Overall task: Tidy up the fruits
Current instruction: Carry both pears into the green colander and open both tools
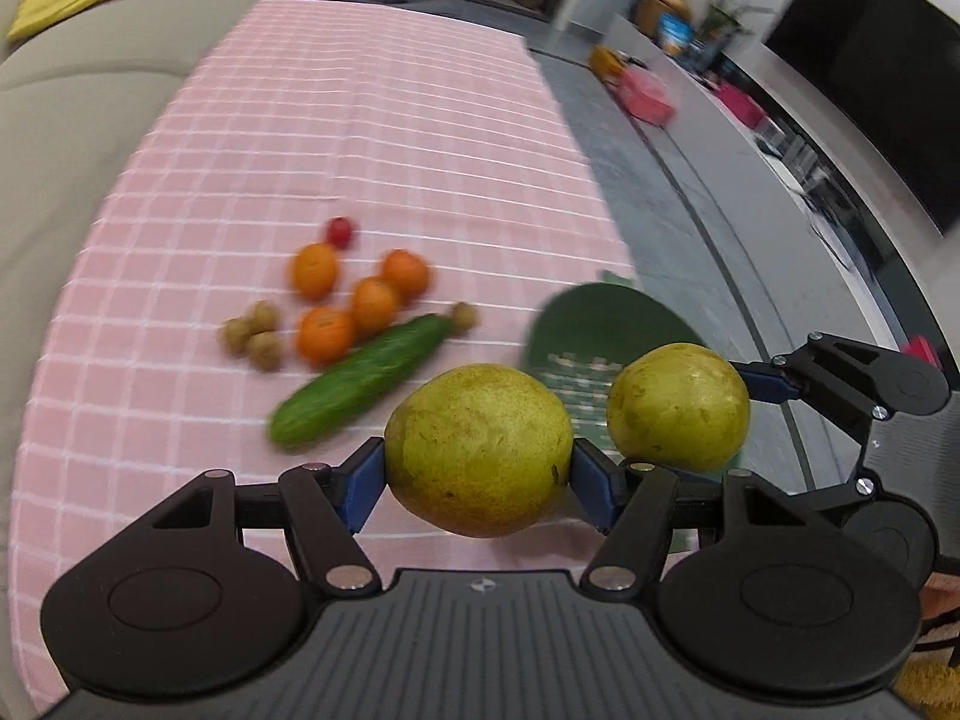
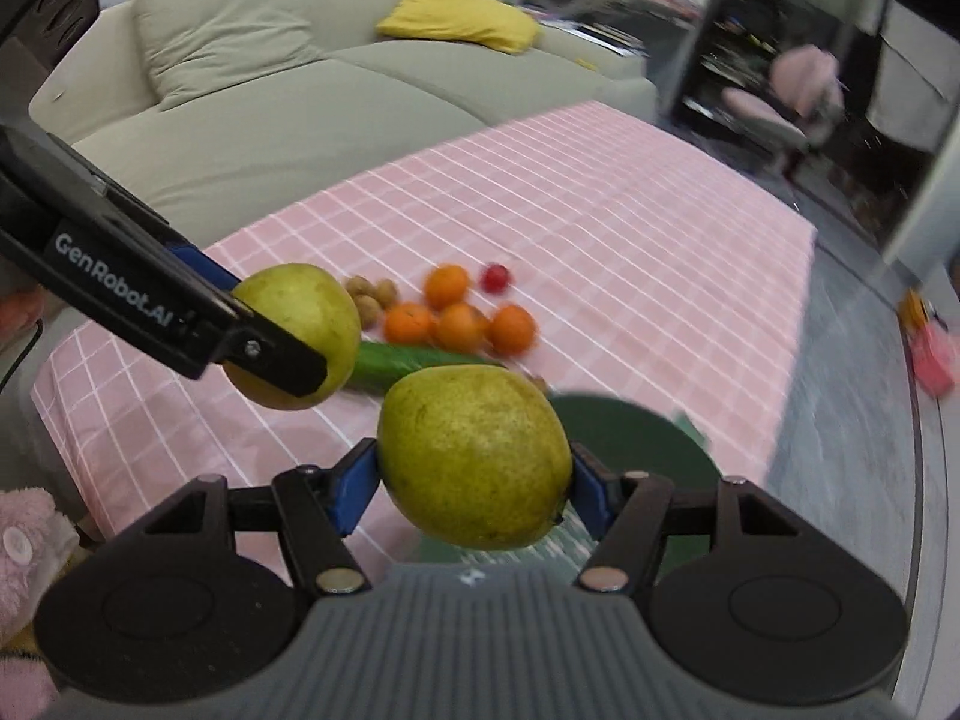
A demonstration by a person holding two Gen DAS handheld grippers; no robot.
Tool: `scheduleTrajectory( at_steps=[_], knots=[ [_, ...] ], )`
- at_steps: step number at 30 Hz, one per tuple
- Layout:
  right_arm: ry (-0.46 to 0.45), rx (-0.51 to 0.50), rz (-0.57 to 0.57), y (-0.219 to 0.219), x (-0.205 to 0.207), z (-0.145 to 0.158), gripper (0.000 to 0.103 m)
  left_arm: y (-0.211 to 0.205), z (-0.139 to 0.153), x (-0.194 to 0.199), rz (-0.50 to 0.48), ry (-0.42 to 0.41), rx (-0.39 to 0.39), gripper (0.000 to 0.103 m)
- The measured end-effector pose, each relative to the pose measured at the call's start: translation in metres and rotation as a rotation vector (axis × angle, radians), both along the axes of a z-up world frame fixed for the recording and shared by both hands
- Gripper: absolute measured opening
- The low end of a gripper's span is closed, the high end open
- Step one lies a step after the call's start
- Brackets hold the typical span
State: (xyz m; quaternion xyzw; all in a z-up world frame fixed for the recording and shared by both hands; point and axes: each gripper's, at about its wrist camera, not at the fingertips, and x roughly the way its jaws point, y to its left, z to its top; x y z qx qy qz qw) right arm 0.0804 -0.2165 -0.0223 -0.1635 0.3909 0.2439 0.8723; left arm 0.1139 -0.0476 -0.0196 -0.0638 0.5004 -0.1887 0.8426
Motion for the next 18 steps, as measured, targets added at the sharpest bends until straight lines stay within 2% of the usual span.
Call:
scheduleTrajectory(
  at_steps=[4, 9, 18],
  knots=[
    [0.034, -0.022, -0.054, -0.030, -0.002, -0.006, 0.063, -0.041, -0.007, 0.013, -0.094, 0.020, -0.006, 0.075],
    [0.114, -0.026, -0.086, -0.057, 0.010, -0.027, 0.063, -0.086, -0.024, 0.031, -0.185, 0.057, 0.030, 0.075],
    [0.245, -0.073, 0.007, -0.061, 0.043, -0.079, 0.063, -0.122, -0.062, 0.055, -0.308, 0.157, 0.213, 0.075]
  ],
)
